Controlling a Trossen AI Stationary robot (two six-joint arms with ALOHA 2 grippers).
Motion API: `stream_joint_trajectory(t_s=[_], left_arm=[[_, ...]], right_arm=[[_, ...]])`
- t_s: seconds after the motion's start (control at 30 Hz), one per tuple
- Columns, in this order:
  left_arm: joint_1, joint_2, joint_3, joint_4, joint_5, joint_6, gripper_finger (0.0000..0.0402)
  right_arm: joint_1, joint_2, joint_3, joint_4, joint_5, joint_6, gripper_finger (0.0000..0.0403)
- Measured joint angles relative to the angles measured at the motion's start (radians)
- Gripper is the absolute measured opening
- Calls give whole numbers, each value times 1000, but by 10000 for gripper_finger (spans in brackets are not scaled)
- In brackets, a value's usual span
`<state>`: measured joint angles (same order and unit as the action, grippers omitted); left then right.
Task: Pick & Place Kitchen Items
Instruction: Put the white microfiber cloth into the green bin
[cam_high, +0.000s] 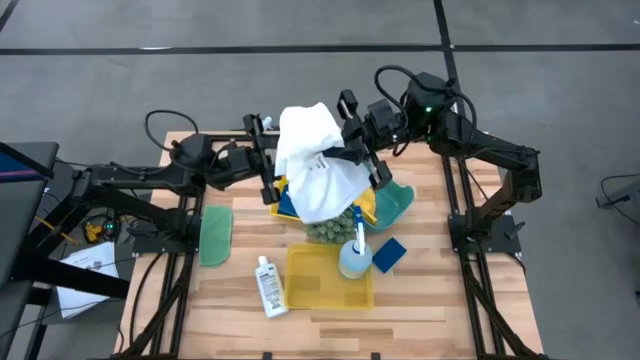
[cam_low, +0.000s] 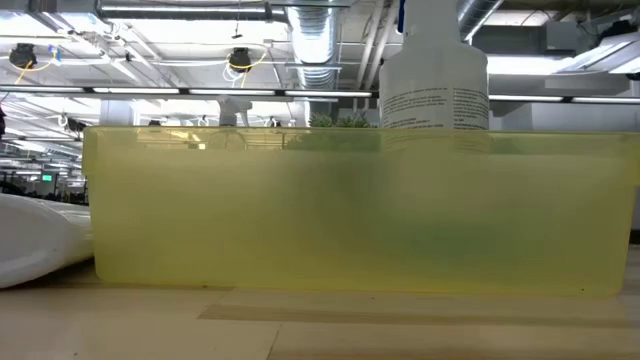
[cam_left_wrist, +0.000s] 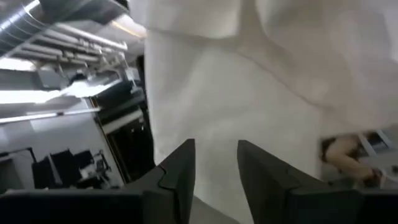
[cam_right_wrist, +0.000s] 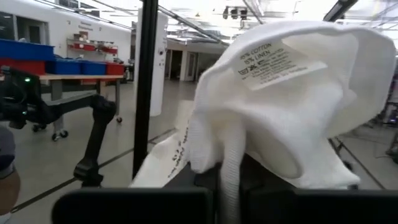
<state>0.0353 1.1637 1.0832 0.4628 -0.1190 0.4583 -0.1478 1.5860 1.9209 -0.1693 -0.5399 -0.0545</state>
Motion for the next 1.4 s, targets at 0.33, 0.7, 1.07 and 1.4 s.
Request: stream_joint_trajectory(t_s=[0.33,0.7,1.07,1.4], left_arm=[[-27,-69,0,-327,-16,-51,126],[-170,-97,-22,-557,-15,-152,105],[-314,-96,-252,-367,22,-224,101],[-424,-161,-421,-102,-287,-177,99]], right_arm=[[-47,-5,0,-30,26,-6,1],[-159,-5,-1,-60,25,10,0],[-277,-5,-1,-154,26,29,0],[-368,-5,-1,-287,26,50,0]])
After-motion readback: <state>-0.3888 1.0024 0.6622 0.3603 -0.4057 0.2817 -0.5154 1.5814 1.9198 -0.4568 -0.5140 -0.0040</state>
